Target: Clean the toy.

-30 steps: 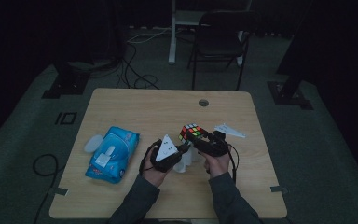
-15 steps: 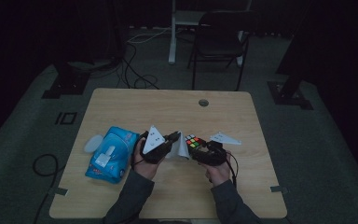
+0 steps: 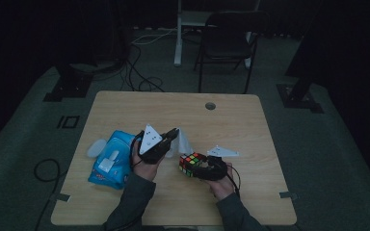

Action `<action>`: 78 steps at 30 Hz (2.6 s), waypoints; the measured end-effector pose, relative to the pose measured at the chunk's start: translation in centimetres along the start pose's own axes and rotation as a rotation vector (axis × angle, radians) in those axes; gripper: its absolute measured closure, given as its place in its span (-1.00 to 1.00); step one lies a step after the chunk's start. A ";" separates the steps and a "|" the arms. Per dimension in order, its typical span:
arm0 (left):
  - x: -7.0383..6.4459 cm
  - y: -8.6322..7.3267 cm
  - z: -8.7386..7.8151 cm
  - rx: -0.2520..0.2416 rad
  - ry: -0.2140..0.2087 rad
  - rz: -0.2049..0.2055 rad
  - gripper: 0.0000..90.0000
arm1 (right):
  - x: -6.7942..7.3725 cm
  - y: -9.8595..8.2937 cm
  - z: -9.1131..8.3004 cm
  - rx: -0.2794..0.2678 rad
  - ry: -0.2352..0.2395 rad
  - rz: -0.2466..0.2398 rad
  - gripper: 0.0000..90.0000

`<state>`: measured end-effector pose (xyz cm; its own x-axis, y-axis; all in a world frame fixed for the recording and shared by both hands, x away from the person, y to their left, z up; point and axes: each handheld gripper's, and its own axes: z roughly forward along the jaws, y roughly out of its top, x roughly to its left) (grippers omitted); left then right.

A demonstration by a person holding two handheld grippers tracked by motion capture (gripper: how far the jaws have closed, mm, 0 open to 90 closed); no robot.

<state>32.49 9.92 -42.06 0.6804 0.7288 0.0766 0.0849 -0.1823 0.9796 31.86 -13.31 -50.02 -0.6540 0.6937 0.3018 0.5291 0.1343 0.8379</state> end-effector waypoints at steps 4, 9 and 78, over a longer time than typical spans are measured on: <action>-0.6 -0.5 0.3 0.023 -0.042 -0.005 1.00 | 0.5 0.2 0.4 -0.005 0.016 -0.011 -0.24; -1.2 -1.3 -0.1 0.034 -0.100 -0.039 0.99 | -0.2 1.3 0.2 -0.048 -0.016 0.011 -0.24; -5.7 -4.9 4.3 0.123 -0.250 -0.008 0.99 | -0.8 3.9 -0.9 -0.187 0.006 0.119 -0.24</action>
<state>31.30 3.83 -48.11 0.8366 0.5477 0.0058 0.1683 -0.2672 0.9488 34.00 -14.00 -46.58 -0.5966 0.6924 0.4058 0.4937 -0.0820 0.8658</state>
